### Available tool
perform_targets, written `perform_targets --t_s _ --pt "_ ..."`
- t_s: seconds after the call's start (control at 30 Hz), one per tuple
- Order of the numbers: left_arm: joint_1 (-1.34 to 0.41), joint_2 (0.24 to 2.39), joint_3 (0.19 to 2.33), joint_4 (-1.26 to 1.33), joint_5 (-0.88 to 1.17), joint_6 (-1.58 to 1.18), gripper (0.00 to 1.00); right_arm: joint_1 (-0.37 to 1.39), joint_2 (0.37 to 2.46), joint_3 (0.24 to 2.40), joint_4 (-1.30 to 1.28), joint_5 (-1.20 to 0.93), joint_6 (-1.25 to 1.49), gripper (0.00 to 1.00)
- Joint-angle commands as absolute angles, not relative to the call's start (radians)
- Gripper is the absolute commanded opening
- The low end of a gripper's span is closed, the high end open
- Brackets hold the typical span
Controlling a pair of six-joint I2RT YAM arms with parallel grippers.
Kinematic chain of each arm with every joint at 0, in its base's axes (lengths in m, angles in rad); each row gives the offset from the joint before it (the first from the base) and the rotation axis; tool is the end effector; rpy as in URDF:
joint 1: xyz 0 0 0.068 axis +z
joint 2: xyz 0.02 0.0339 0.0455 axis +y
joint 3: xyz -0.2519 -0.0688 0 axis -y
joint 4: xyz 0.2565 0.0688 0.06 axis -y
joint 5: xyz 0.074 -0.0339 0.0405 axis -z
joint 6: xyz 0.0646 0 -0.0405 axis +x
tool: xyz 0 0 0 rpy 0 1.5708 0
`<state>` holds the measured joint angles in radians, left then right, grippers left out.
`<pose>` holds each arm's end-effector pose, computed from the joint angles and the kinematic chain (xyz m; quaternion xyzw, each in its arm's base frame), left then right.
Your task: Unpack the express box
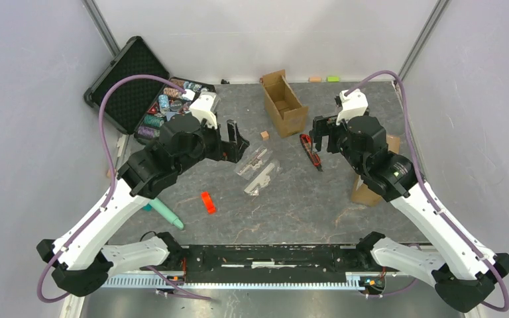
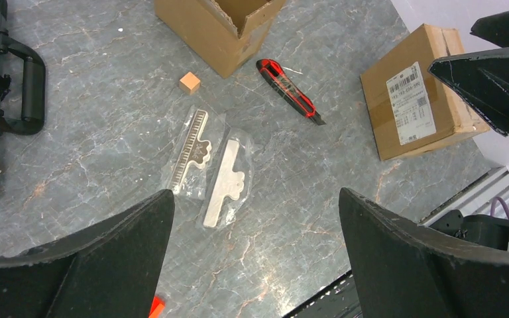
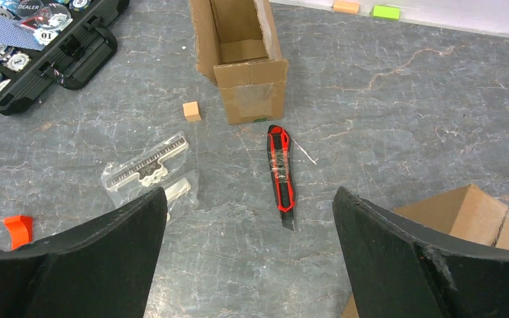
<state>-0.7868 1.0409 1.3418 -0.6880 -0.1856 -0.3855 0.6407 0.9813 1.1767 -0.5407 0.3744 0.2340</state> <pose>0.1830 -0.1666 0.4123 0.1140 0.8201 -0.2432 0.5053 0.2114 0.1282 0.3861 -0.0575 0.8088 0.1014 0.5764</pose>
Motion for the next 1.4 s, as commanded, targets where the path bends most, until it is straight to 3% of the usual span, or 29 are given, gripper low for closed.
perform_targets --t_s 0.0,0.37,0.73,0.87,1.37 --pt "-0.786 1.041 1.378 -0.69 -0.213 -0.409 1.0 0.641 0.986 1.21 -0.525 0.374 0.236 0.98" --pt "-0.784 1.059 1.368 -0.743 -0.142 -0.355 1.0 0.577 1.04 1.225 -0.579 0.484 0.247 0.98" --pt "-0.744 1.103 1.295 -0.723 0.114 -0.359 1.0 -0.104 1.108 1.129 -0.546 0.292 0.277 0.98" --pt "-0.741 1.102 1.279 -0.716 0.152 -0.348 1.0 -0.262 1.098 1.035 -0.464 0.213 0.283 0.98" --pt "-0.729 1.128 1.165 -0.611 0.242 -0.404 1.0 -0.286 1.12 0.714 -0.275 -0.3 0.355 0.98"
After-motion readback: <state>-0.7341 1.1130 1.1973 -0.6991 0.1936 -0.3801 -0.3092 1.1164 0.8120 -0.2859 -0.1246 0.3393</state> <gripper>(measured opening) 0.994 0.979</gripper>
